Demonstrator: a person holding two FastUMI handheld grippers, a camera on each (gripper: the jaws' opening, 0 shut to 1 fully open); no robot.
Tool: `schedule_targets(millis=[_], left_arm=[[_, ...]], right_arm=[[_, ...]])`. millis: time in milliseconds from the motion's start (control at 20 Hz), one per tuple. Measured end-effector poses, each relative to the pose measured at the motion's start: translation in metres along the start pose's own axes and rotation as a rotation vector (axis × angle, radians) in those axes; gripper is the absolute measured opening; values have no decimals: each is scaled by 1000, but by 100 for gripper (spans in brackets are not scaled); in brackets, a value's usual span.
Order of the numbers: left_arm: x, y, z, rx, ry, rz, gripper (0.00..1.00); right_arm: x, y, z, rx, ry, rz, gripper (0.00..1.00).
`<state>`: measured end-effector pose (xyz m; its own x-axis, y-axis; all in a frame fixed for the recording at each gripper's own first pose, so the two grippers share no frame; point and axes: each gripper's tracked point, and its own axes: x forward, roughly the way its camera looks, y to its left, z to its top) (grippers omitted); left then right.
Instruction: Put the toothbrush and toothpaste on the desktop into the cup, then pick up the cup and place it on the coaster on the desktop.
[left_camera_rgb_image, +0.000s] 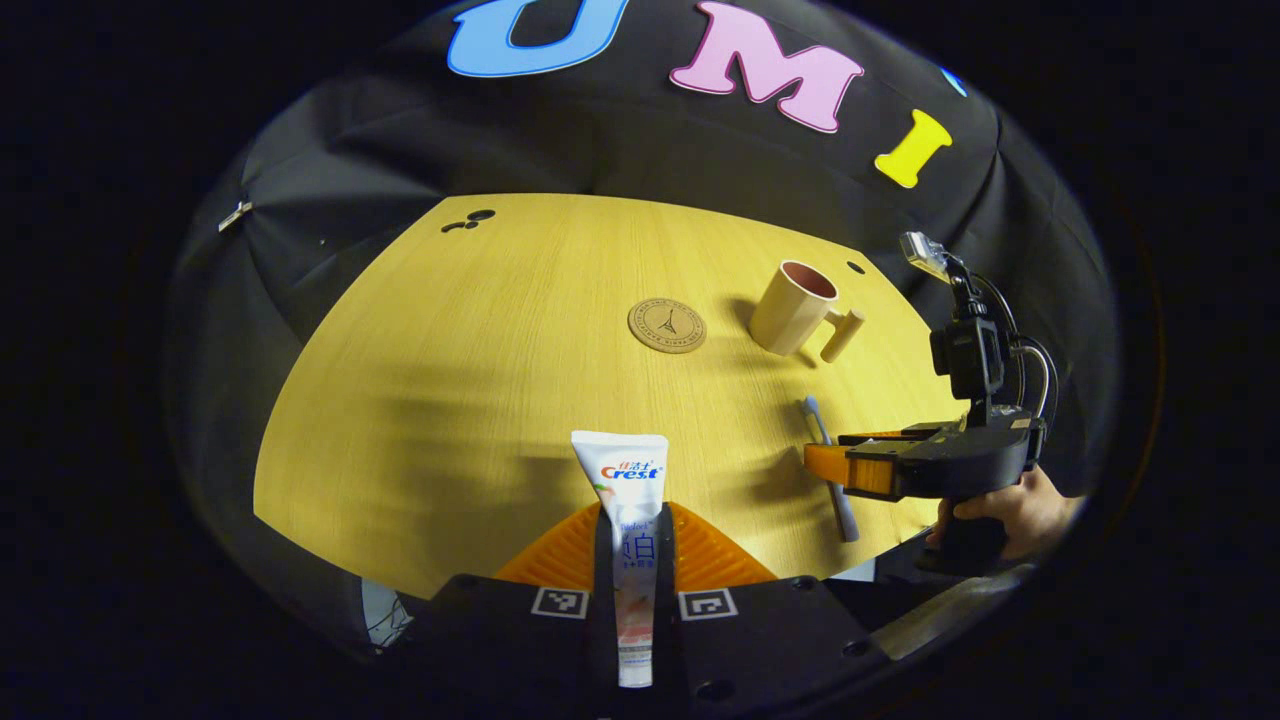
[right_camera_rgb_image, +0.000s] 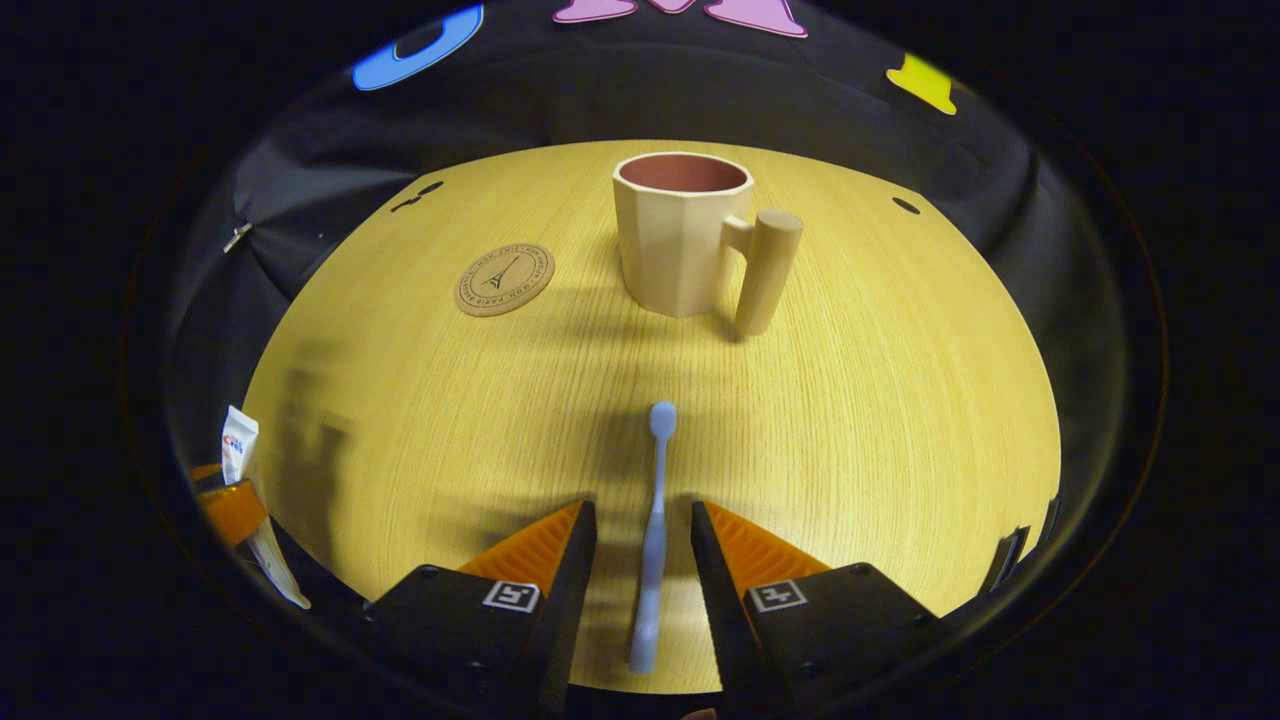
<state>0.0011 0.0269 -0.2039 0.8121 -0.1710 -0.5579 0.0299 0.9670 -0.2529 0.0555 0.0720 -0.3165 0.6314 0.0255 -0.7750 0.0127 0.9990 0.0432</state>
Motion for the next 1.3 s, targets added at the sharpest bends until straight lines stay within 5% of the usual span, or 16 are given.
schedule_targets(millis=[200, 350, 500, 700, 1100, 1300], left_arm=[[-2, 1, -3, -20, -3, 8, 19], [-1, -2, -5, -35, -1, 16, 18], [1, -9, -3, -41, -3, 17, 18], [3, -25, 3, -41, -22, -9, 14], [-10, -62, 57, -3, -164, -61, 19], [-15, -93, 105, -7, -279, -125, 18]], right_arm=[[3, -8, 4, 4, 11, -33, 42], [4, -10, 2, -6, 37, -24, 18], [2, -11, 2, 13, 59, -21, 9], [2, -17, 5, 24, 25, -14, 5], [-70, 3, 54, 121, -222, 277, 5], [-108, 0, 85, 119, -324, 342, 5]])
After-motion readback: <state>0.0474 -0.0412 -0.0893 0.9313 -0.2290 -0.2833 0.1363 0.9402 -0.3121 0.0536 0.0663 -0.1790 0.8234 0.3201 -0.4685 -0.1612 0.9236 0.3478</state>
